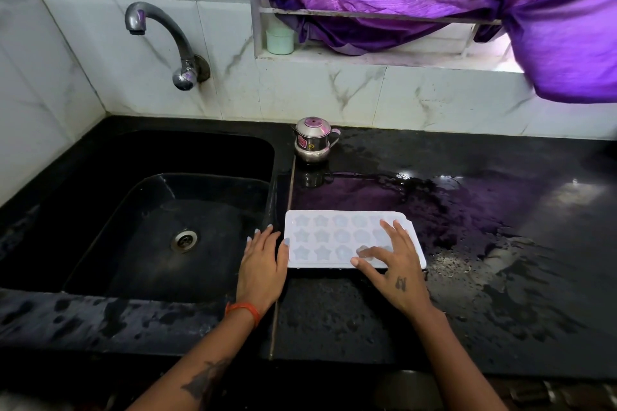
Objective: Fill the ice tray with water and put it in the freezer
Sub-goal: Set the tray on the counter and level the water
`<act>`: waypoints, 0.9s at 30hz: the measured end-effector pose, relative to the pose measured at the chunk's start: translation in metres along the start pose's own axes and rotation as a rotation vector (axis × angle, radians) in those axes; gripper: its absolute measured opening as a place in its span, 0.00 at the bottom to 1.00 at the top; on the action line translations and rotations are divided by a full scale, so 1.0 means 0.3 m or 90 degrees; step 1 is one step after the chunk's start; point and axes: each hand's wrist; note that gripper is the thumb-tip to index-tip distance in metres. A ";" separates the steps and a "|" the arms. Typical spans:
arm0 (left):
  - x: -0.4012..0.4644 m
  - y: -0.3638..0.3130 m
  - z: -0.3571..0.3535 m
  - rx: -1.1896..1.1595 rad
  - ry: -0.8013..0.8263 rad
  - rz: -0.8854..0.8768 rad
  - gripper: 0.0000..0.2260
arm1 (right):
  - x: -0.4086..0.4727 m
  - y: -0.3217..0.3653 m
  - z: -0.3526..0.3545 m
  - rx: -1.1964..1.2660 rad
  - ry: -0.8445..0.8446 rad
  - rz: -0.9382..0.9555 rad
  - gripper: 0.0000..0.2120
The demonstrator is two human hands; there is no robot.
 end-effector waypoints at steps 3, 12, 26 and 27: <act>0.001 -0.001 0.001 -0.003 0.002 0.004 0.19 | 0.002 0.004 0.003 0.008 0.007 0.001 0.18; 0.001 -0.002 0.001 -0.006 0.002 0.006 0.20 | 0.000 0.003 0.005 0.007 0.004 0.004 0.18; 0.002 -0.001 -0.001 -0.003 -0.003 0.005 0.19 | -0.004 0.053 0.011 0.028 -0.009 0.005 0.19; 0.002 -0.001 0.000 -0.003 -0.003 0.005 0.19 | -0.001 0.063 0.009 0.029 -0.008 0.010 0.19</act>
Point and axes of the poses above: each hand's wrist, its own x-axis towards the middle knuckle, its own z-axis out of the back of the hand, y = z × x, and after that the axes turned 15 degrees about -z, right-handed
